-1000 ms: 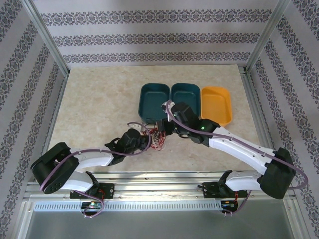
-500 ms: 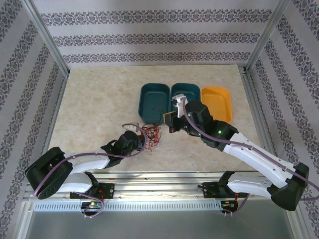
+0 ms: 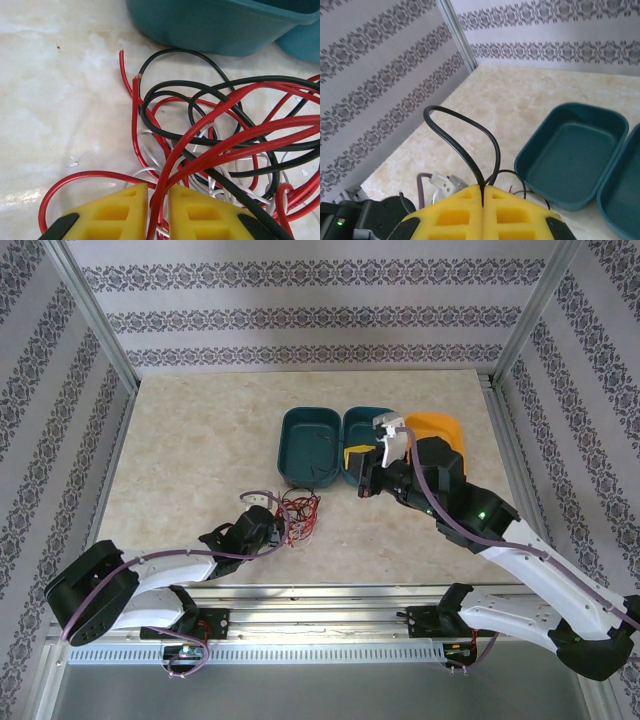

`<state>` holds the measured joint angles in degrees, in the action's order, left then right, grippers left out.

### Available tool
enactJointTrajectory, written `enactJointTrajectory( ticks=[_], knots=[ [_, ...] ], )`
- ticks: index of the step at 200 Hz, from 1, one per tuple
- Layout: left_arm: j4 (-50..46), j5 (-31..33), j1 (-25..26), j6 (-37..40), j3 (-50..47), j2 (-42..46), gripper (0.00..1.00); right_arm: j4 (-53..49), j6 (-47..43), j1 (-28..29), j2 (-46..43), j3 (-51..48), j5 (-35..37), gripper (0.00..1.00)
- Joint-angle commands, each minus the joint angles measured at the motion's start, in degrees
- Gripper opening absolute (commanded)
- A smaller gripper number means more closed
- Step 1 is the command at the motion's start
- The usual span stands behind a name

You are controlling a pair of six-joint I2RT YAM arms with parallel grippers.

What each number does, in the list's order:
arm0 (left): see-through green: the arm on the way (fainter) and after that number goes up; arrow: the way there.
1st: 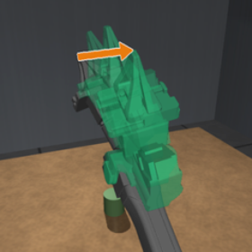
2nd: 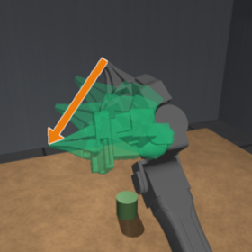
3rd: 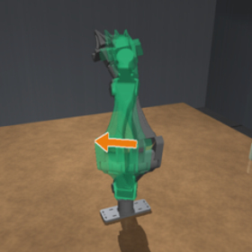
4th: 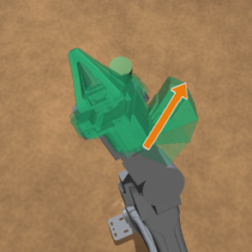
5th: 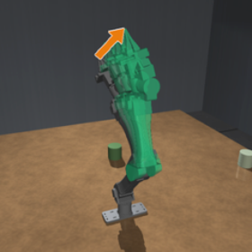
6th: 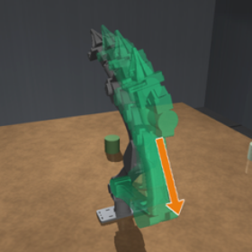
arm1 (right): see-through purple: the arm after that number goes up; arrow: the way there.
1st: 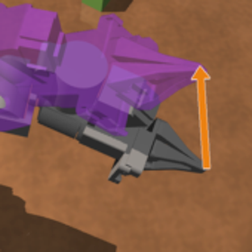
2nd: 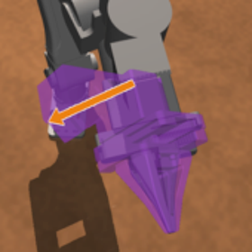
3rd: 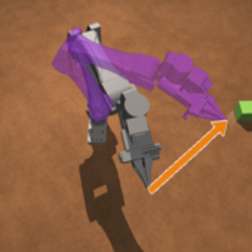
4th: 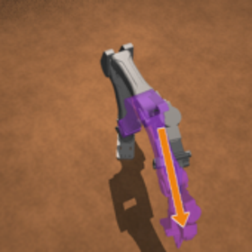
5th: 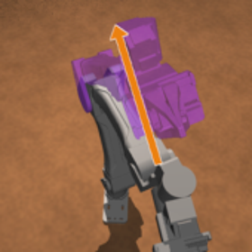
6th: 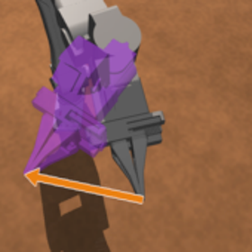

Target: Untangle the cables

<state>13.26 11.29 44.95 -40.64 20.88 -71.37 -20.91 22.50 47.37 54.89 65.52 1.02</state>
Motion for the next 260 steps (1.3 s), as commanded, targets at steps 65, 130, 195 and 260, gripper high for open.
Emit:
enactJointTrajectory(
  ticks=[65, 130, 195, 260],
  knots=[
    [-3.94, 1.56, 0.59, -0.48, -1.47, 5.15, 0.34, -0.18, -4.89, -2.1, 3.73, 9.28, 1.56, 0.0],
    [-5.68, -0.21, 0.58, 0.21, -1.39, 10.1, 0.57, 0.25, -2.09, -10.19, 17.03, 13.85, -4.42, 0.0],
    [-12.46, 3.22, 0.53, -2.31, -2.78, 20.18, 0.66, 1.31, -2.53, -13.43, 31.04, 17.29, -4.98, 0.0],
    [-17.26, 6.74, 0.54, -2.8, -3.82, 28.74, 0.77, -1.22, -3.52, -14.17, 46.28, 24.37, -1.05, 0.0]
  ],
)
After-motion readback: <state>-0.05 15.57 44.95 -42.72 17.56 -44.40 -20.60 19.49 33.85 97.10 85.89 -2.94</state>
